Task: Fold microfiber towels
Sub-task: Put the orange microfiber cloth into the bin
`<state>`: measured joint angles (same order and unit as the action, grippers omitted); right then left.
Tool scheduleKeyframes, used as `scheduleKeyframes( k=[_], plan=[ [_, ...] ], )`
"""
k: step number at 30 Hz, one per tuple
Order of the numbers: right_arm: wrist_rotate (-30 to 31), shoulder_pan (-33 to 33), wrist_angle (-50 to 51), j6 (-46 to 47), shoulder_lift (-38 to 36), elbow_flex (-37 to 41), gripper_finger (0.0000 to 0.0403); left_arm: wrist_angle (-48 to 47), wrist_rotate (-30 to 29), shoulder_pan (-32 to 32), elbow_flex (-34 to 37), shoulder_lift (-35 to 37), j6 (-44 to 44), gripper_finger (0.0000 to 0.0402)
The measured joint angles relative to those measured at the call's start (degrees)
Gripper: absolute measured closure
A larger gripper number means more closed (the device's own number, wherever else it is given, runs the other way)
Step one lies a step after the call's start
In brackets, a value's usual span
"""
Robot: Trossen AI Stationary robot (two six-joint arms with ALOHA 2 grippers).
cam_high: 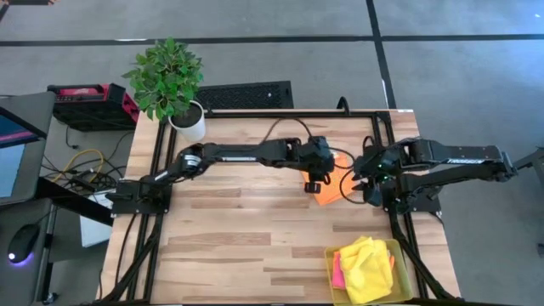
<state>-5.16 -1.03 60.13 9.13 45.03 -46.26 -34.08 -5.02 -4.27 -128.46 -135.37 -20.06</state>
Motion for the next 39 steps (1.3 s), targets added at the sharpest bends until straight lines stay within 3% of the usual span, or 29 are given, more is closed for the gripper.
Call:
scheduleKeyframes(
  k=[9,16,26,39],
  plan=[
    [0.12,4.47,-3.81,-14.18,13.21,0.06,0.0223,-12.42,-2.17,1.95,0.00,10.95,7.59,0.0252],
    [0.75,4.76,-5.50,-19.48,26.26,0.13,0.0223,-17.29,-9.27,5.25,-0.02,16.73,10.34,0.0252],
    [6.05,4.53,-11.27,-24.92,36.41,0.11,0.0229,-24.04,-14.40,8.66,-0.04,19.17,13.39,0.0252],
    [7.00,2.99,-12.69,-27.63,47.92,-0.15,0.0228,-26.49,-16.96,9.96,-0.04,19.70,13.91,0.0252]
  ],
)
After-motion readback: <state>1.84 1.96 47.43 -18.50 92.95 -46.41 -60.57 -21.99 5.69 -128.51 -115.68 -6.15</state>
